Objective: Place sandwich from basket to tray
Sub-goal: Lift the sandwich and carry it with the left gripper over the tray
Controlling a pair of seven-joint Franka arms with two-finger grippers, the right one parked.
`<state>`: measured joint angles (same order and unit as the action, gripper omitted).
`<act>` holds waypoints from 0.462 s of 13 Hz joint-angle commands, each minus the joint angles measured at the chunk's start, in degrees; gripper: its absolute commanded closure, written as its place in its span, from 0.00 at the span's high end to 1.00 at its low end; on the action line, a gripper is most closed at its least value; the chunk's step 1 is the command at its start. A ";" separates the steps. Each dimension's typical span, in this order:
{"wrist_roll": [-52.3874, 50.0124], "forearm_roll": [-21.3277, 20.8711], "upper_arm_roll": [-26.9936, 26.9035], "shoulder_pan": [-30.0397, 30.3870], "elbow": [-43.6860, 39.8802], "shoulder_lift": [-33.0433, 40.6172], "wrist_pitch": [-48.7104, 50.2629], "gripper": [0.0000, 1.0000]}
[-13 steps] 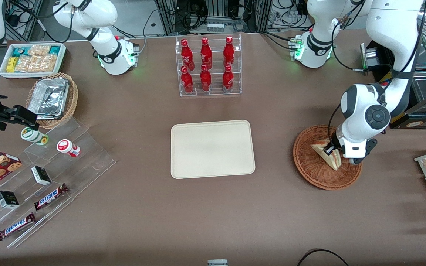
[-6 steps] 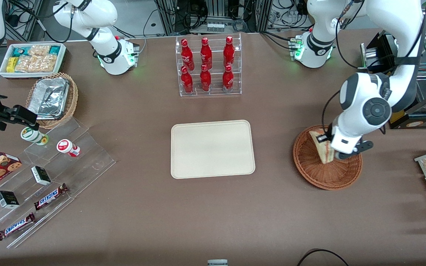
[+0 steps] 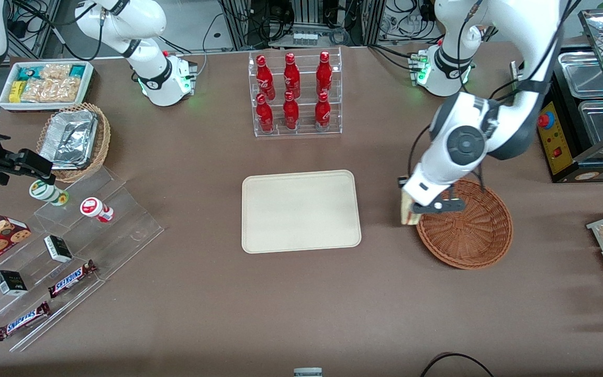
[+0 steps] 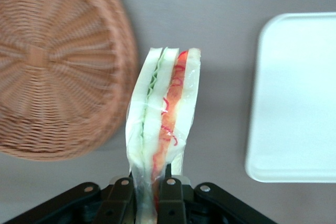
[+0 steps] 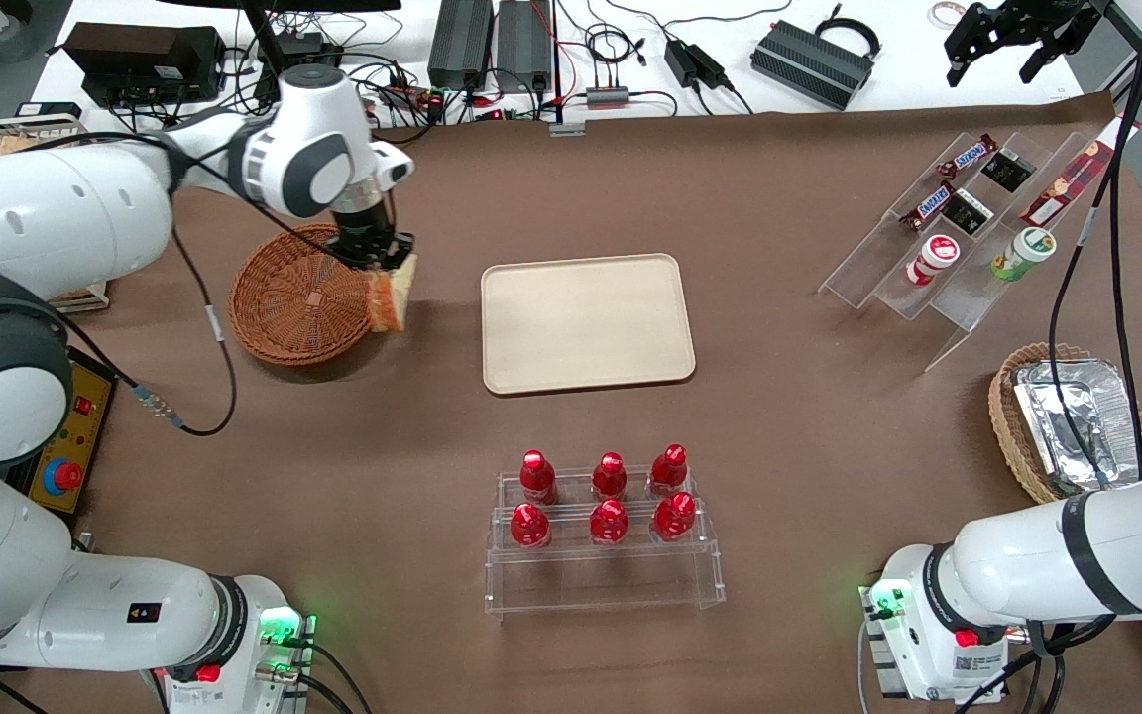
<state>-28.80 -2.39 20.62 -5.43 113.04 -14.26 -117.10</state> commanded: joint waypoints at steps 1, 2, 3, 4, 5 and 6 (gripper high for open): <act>-6.50 -0.68 1.08 -4.57 -7.99 -6.03 4.07 0.00; -9.66 -0.94 1.00 -6.85 -10.10 -7.70 4.07 0.00; -12.22 -1.12 1.00 -9.05 -12.12 -9.80 3.99 0.00; -14.33 -1.73 0.91 -10.99 -14.75 -12.17 3.99 0.00; -17.14 -3.13 0.91 -12.31 -17.74 -14.98 4.07 0.00; -19.78 -4.10 1.00 -13.89 -20.29 -17.18 4.07 0.00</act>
<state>-43.89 -4.11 21.99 -16.60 100.57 -25.32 -115.18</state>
